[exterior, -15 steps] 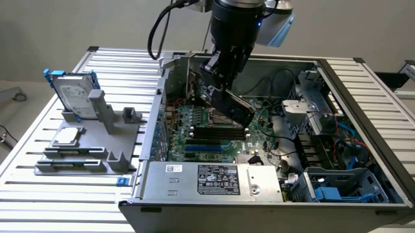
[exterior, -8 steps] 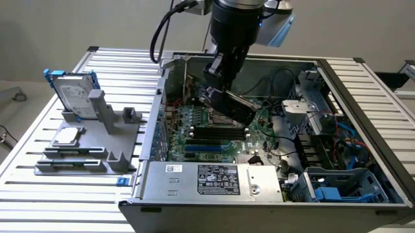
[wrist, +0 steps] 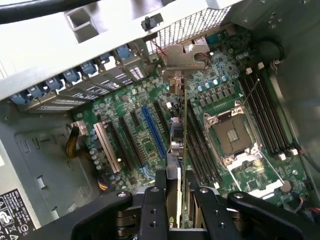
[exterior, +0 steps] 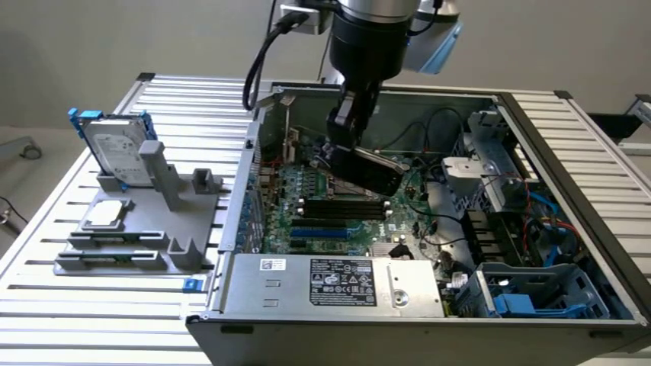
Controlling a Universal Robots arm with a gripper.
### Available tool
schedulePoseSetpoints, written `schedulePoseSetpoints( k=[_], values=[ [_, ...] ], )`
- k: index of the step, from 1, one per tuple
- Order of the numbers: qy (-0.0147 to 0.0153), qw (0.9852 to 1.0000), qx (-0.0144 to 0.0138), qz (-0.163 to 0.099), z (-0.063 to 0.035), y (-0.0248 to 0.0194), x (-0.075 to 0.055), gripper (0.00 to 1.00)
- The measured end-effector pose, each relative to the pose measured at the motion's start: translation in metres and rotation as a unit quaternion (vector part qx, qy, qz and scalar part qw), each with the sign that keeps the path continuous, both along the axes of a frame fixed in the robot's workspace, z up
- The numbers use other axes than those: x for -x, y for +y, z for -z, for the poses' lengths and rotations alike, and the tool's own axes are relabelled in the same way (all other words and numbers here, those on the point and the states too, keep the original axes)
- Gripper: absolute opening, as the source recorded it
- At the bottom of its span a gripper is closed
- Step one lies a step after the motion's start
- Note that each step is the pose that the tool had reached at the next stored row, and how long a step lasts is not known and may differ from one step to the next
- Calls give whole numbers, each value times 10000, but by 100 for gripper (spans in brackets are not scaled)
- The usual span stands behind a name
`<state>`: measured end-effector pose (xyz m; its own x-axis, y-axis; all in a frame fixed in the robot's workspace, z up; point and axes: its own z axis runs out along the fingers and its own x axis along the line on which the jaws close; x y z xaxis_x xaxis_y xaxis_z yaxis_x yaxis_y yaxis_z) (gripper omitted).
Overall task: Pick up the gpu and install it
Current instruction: 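Insert the gpu into the slot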
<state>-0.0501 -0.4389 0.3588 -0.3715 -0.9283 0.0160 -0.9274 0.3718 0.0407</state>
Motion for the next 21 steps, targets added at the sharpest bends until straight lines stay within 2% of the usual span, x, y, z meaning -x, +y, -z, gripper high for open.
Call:
schedulePoseSetpoints(
  k=[4, 9, 13, 17, 19, 21],
  values=[
    [-27, 9993, 1, -364, 36, 0, 0, 26],
    [-98, 9966, 2, -813, 68, 0, 0, 26],
    [-172, 9928, 5, -1182, 87, 0, 0, 26],
    [-252, 9878, 8, -1535, 107, 0, 0, 26],
    [-277, 9849, 6, -1710, 118, 0, 0, 26],
    [-283, 9824, 1, -1848, 125, 0, 5, 26]
  ],
)
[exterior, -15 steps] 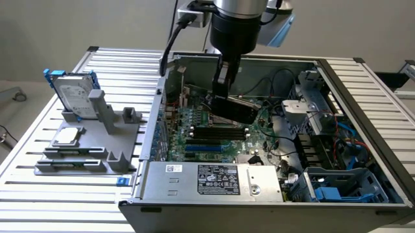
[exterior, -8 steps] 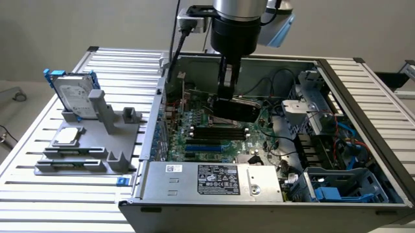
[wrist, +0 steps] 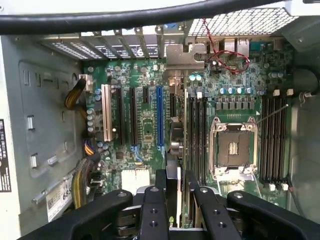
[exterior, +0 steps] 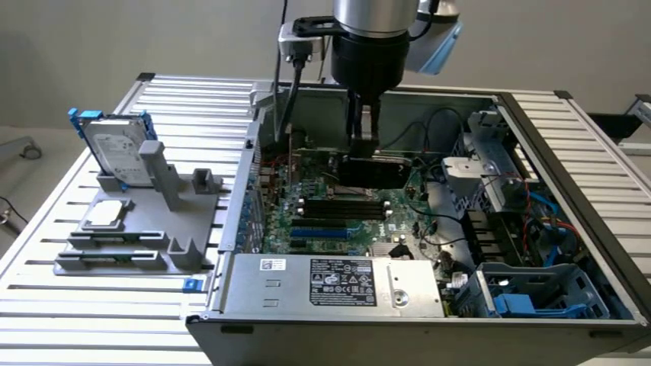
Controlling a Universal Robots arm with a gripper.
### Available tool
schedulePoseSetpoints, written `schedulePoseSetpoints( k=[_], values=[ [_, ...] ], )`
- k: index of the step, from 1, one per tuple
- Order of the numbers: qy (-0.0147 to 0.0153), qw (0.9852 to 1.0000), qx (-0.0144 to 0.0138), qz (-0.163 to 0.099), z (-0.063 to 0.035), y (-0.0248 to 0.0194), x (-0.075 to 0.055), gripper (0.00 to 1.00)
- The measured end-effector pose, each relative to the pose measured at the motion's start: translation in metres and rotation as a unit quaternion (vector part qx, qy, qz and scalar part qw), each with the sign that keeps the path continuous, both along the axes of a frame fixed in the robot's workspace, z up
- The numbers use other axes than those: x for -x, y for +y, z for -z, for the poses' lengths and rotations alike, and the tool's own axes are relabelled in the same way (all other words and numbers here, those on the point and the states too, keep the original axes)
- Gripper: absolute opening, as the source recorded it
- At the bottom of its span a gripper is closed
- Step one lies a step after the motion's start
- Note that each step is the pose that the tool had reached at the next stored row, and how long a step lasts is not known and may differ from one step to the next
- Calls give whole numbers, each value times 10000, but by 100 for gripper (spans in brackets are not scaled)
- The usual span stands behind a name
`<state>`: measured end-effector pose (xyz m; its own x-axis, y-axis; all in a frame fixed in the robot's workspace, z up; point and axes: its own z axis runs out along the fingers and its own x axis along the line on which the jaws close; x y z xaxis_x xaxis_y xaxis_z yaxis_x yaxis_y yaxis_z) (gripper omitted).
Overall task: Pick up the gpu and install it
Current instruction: 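Insert the gpu into the slot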
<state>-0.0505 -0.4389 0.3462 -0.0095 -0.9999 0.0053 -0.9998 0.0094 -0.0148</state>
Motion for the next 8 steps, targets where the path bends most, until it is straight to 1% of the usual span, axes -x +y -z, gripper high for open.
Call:
schedulePoseSetpoints(
  k=[5, 8],
  values=[
    [-21, 10000, -4, -81, 32, 0, 98, 26],
    [-30, 9999, -5, -122, 77, 0, 168, 26]
  ],
)
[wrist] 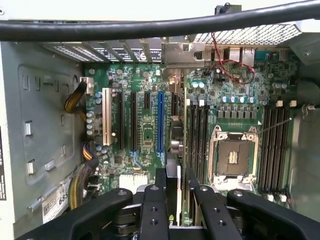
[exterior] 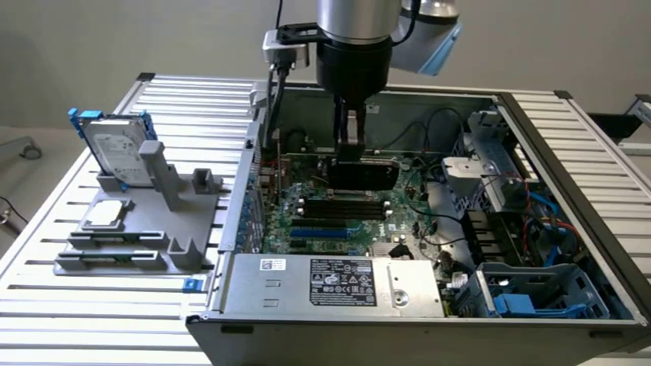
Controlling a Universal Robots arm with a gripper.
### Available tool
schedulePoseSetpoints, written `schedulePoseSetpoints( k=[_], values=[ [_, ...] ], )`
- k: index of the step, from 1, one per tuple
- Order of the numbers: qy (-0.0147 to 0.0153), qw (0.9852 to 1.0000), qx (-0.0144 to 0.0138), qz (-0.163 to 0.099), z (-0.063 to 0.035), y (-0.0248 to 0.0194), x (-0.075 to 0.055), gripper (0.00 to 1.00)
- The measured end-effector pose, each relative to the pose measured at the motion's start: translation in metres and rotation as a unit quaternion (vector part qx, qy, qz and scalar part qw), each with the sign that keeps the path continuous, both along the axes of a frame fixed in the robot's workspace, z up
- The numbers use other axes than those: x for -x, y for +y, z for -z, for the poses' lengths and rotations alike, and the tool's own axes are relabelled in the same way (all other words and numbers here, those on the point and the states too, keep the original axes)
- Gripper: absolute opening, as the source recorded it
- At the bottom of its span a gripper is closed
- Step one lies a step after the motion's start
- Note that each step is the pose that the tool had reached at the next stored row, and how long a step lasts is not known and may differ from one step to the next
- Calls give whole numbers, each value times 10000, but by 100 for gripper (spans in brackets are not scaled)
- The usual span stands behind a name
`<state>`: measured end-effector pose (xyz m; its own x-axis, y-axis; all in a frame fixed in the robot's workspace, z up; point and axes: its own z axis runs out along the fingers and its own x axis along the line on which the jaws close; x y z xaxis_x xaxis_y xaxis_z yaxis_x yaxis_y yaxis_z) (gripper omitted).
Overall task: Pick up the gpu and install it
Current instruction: 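Insert the gpu into the slot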
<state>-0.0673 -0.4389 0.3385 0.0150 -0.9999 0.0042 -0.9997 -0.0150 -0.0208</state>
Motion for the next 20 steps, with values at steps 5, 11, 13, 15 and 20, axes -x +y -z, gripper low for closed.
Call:
schedulePoseSetpoints(
  k=[5, 11, 13, 15, 20],
  values=[
    [-3, 9999, -19, -169, 77, -13, 45, 26],
    [-7, 9998, -37, -208, 116, -26, 55, 26],
    [-6, 9998, -36, -208, 119, -27, 57, 26],
    [-6, 9998, -37, -208, 120, -29, 58, 26],
    [-5, 9998, -35, -208, 145, -39, 58, 26]
  ],
)
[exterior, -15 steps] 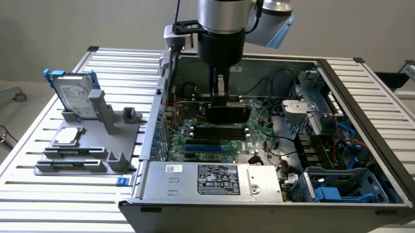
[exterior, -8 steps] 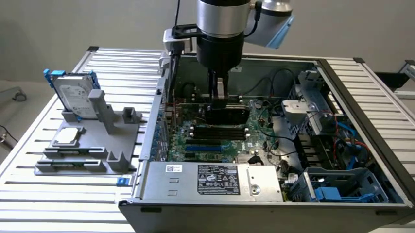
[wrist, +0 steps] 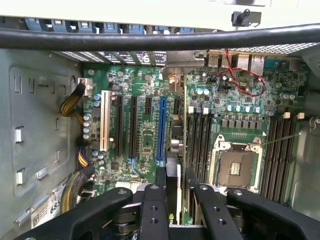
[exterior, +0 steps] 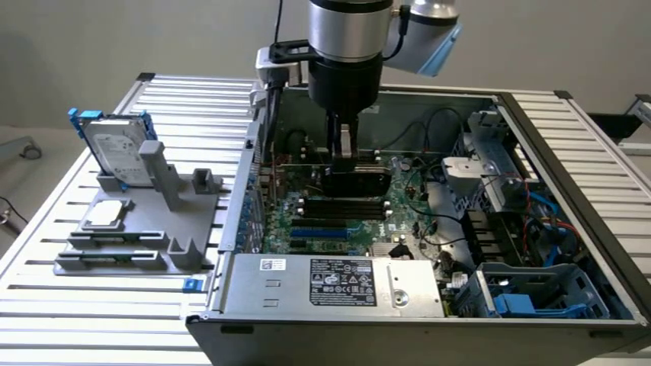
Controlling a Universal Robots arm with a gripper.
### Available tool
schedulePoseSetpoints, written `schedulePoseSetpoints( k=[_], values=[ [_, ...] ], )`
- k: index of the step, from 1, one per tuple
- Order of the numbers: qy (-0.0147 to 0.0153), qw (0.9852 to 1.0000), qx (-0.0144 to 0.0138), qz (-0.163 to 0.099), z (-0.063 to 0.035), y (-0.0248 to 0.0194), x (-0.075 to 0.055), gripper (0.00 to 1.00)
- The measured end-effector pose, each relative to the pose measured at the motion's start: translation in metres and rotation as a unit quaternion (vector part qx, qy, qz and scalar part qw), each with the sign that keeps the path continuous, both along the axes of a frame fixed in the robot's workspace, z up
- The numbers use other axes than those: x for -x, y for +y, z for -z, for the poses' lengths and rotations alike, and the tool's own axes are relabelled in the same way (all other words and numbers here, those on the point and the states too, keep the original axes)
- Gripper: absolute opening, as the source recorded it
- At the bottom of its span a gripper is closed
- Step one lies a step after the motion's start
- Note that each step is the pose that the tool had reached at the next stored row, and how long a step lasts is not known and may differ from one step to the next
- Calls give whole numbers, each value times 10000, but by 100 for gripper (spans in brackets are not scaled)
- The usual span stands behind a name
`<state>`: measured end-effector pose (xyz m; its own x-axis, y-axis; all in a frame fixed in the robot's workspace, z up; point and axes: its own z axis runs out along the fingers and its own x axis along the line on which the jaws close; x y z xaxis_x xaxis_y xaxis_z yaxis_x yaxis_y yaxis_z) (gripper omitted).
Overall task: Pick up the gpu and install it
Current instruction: 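Insert the gpu into the slot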
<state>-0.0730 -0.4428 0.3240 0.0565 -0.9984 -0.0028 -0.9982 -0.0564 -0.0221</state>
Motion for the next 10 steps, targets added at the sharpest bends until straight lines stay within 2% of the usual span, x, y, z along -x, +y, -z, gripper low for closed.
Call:
schedulePoseSetpoints(
  k=[2, 6, 10],
  values=[
    [3, 10000, 5, 0, 22, -11, 0, 26],
    [24, 10000, 8, 0, 59, -89, 2, 26],
    [32, 10000, 8, 17, 113, -129, 5, 26]
  ],
)
